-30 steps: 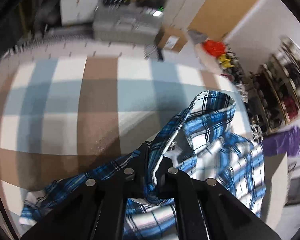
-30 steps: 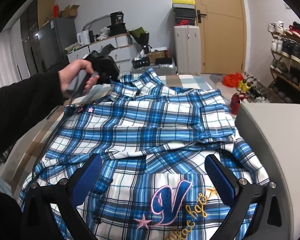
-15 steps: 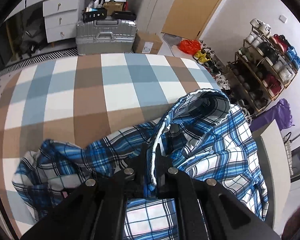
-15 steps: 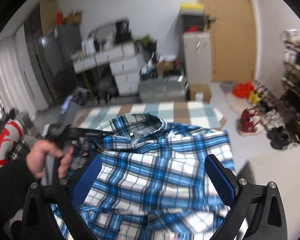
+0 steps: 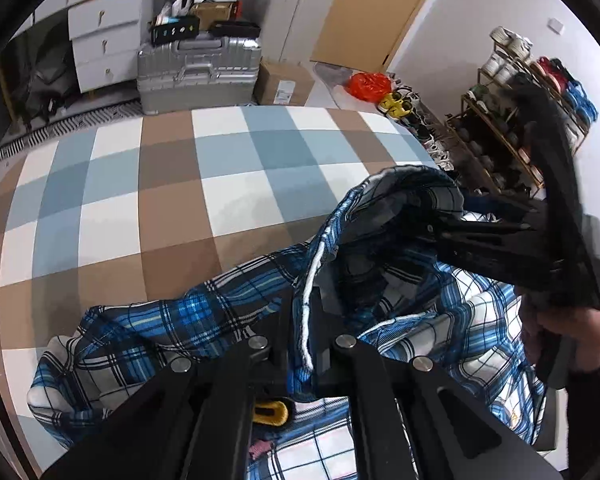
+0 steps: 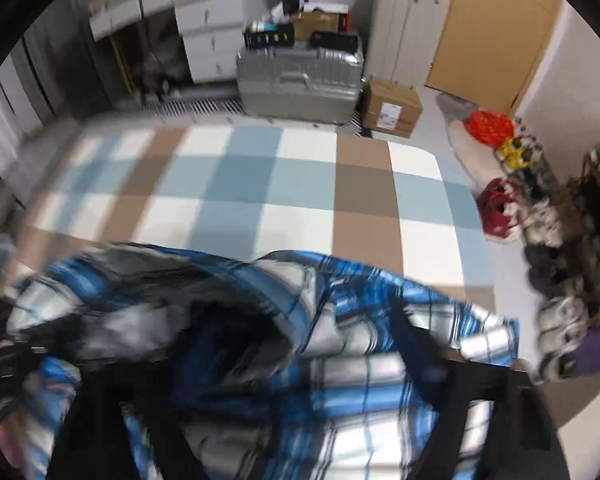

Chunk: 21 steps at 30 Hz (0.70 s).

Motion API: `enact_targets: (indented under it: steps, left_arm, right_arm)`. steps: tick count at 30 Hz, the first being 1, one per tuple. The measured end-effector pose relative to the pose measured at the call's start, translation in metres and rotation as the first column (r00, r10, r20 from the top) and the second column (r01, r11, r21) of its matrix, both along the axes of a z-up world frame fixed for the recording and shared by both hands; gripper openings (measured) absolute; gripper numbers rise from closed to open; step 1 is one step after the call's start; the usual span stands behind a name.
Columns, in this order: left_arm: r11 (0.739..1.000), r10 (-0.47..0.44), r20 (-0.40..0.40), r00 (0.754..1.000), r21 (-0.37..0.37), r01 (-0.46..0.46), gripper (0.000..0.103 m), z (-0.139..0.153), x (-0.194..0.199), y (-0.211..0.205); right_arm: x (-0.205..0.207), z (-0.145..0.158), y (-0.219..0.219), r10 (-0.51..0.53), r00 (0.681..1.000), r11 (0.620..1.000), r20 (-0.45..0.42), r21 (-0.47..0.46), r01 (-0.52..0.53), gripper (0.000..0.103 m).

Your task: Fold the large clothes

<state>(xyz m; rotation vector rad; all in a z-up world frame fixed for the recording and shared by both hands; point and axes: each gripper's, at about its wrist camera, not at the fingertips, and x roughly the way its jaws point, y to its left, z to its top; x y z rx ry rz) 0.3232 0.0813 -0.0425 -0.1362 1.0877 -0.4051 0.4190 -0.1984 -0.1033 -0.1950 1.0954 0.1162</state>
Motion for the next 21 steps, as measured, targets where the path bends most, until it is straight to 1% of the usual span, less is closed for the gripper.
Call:
enact_targets:
  steps: [1,2,3,5,7,8,10,12,14,15,16,18,21]
  left_arm:
    - [1.0,0.016,-0.002,1.0,-0.005,-0.016,0.0,0.001,0.0,0.003]
    - [0.999,0.032,-0.008,0.999,-0.018,-0.032,0.0,0.004,0.001,0.007]
    - [0.998,0.045,-0.009,0.999,-0.033,-0.045,0.0,0.01,0.001,0.01]
    - [0.997,0.066,0.008,0.998,-0.05,-0.065,0.0,0.024,-0.006,0.015]
    - [0.997,0.068,0.031,0.997,-0.046,-0.067,0.0,0.042,-0.021,0.016]
    - [0.997,0.069,0.05,0.996,-0.04,-0.067,0.0,0.049,-0.03,0.015]
    - [0.998,0.047,0.101,0.994,-0.045,-0.043,0.0,0.068,-0.06,0.01]
    - [0.999,0.031,0.142,0.989,-0.047,-0.024,0.0,0.08,-0.089,0.006]
    - [0.999,0.015,0.188,0.982,-0.041,-0.008,0.0,0.089,-0.122,-0.003]
    - [0.999,0.005,0.21,0.978,-0.032,0.002,0.0,0.092,-0.138,-0.007]
    - [1.0,0.0,0.232,0.973,-0.026,0.006,0.0,0.094,-0.155,-0.011]
    - [0.999,-0.003,0.251,0.968,-0.032,0.011,0.0,0.092,-0.175,-0.017]
    - [0.998,0.017,0.264,0.964,-0.059,-0.002,0.0,0.081,-0.21,-0.022]
  right_arm:
    - [0.003,-0.005,0.001,-0.002,1.0,1.0,-0.019,-0.01,0.002,0.019]
    - [0.006,-0.008,-0.001,-0.007,0.999,1.0,-0.037,-0.002,0.007,0.002]
    - [0.003,-0.006,-0.003,-0.019,0.999,1.0,-0.028,0.005,0.019,0.003]
    - [-0.009,0.01,-0.002,-0.01,0.999,1.0,0.05,0.005,0.01,0.003]
    - [-0.028,0.034,0.001,0.02,0.993,1.0,0.12,0.012,-0.022,0.002]
    - [-0.042,0.048,0.002,0.032,0.987,0.999,0.158,0.0,-0.033,0.002]
    - [-0.064,0.069,0.002,0.042,0.978,0.999,0.205,0.002,-0.044,0.002]
    - [-0.096,0.093,-0.003,0.054,0.963,0.998,0.263,0.011,-0.059,0.002]
    - [-0.128,0.109,-0.008,0.057,0.949,0.997,0.311,0.023,-0.067,0.002]
    - [-0.136,0.112,-0.009,0.056,0.946,0.997,0.318,0.027,-0.068,0.002]
    - [-0.155,0.117,-0.014,0.053,0.942,0.996,0.332,0.045,-0.072,0.002]
    - [-0.185,0.121,-0.019,0.044,0.931,0.995,0.362,0.066,-0.072,0.002]
    - [-0.233,0.112,-0.027,0.016,0.919,0.992,0.393,0.11,-0.065,0.002]
